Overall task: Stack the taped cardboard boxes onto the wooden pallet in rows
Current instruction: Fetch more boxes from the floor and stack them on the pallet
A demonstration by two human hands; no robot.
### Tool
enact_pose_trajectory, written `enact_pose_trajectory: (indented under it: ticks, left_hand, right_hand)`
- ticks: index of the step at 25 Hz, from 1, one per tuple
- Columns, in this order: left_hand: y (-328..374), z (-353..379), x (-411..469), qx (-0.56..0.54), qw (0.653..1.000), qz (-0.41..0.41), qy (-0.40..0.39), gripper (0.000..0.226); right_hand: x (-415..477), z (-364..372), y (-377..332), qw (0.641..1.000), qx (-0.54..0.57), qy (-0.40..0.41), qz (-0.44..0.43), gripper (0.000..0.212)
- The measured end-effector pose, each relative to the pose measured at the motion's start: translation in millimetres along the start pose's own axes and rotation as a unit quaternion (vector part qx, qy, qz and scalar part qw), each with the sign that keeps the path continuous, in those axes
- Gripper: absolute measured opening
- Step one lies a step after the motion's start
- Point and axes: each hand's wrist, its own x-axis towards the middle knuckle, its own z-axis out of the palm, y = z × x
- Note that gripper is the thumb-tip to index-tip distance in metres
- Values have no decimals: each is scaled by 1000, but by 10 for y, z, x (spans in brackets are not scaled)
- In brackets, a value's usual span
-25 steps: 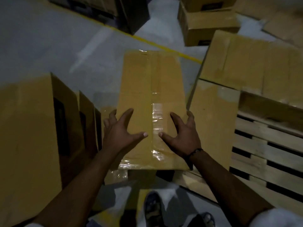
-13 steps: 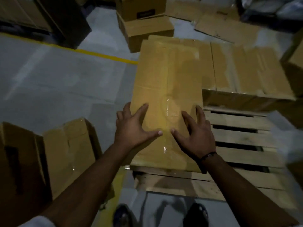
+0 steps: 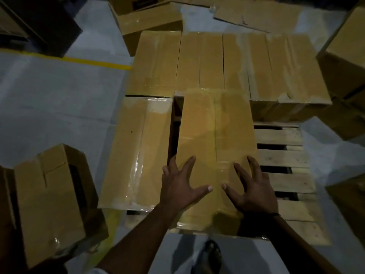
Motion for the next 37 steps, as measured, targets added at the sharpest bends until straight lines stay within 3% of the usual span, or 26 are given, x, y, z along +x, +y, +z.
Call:
enact_pose_trajectory:
  ticks: [9,15,19,25,29,33,37]
  left_hand:
    - [-387,432,119,35,996,-50,-62,114]
    - [-858,473,321,112,986,9,-123,113]
    - [-1131,579,314,207,958,41,-194,111]
    - [-1311,698,26,266,930,66,-245,136]
    - [-1424,779,-296,323,915,97,-221,149]
    - [-1454,859,-420,359,911,108,-173,146]
    - [-1436,838,-376,349,921,115,-129,125]
  right_hand:
    - [323,660,178,994,11,-96,-43,82]
    - [327,1072,112,984,35,-170,-28,79]
    - [328,1326,127,973,24,-226,-29,76]
    - [165,1413,-53,956,-47,-290,0,103]
    - [-281,1422,-98,944,-82,-318,-7,123]
    - [-667,1491,-65,940,-124,-317,-28,134]
    - [-708,1497,-40,948,-127,-290,-31,113]
